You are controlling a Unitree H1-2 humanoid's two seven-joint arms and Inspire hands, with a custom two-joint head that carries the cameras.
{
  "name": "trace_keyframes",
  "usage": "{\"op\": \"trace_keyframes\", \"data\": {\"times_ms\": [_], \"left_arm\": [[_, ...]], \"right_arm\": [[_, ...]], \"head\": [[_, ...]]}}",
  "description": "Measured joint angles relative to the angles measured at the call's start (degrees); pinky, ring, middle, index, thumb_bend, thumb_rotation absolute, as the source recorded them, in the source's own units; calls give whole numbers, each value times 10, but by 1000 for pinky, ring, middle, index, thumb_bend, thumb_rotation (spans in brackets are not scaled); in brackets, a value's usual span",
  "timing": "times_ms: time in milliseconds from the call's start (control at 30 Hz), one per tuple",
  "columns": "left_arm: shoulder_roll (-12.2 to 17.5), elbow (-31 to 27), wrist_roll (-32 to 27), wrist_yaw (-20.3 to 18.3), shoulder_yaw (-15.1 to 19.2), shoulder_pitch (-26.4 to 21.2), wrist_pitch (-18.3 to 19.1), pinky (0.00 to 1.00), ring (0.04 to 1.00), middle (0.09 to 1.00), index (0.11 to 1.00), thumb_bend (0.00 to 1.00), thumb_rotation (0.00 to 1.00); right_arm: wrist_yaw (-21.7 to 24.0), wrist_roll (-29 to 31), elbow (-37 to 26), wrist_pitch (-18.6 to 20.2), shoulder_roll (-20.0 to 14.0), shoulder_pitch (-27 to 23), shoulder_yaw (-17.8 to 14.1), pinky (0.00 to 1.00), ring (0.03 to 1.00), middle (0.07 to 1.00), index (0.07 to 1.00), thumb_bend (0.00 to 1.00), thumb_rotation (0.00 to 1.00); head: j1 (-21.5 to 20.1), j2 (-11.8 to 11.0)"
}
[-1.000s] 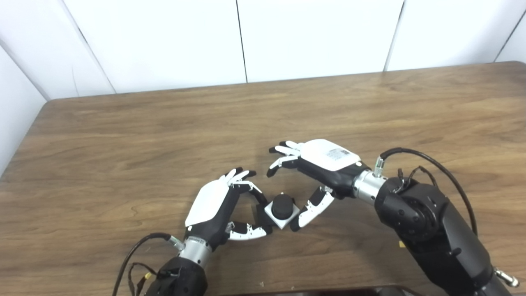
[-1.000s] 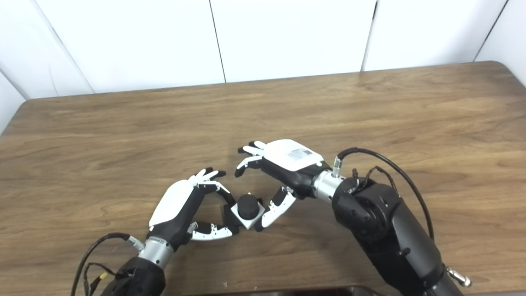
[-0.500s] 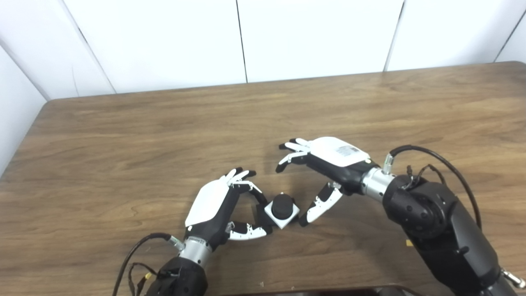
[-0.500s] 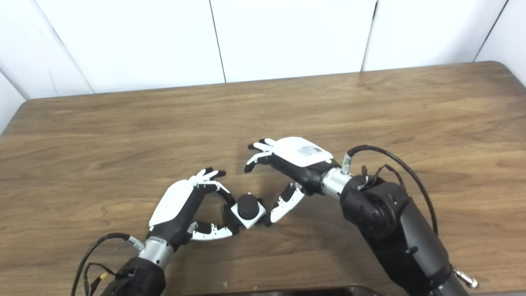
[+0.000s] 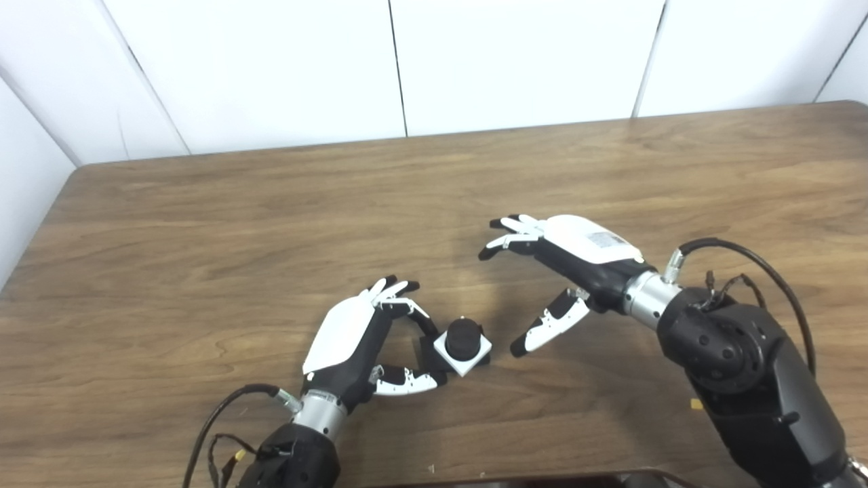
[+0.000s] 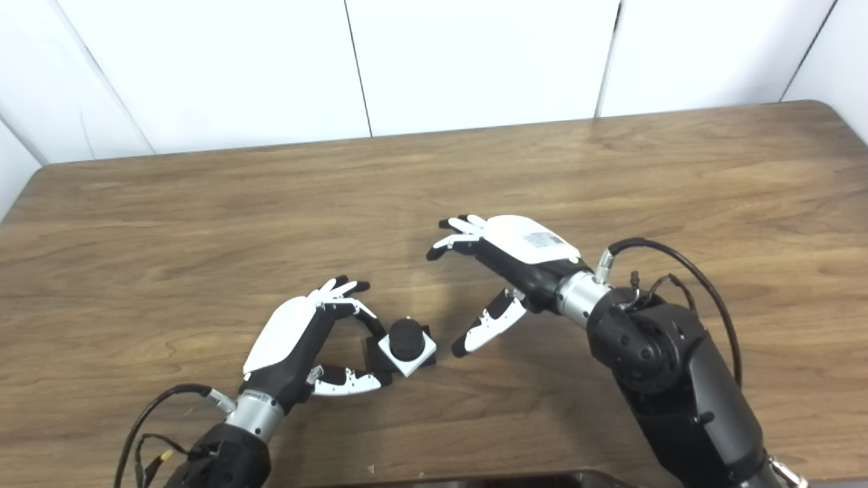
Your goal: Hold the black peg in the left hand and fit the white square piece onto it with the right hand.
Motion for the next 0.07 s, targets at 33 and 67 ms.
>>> {"op": "trace_keyframes", "data": {"times_ms": [33,67], "left_arm": [[0,1,-1,0,0,0,0,945,968,899,496,509,78],[0,1,-1,0,0,-1,0,941,965,899,496,509,80]], "right_arm": [[-1,1,0,0,0,2,-2,982,1000,975,814,960,323],[-2,2,0,0,0,3,-3,981,1000,976,815,961,326]], "head": [[0,0],[0,-1]]}}
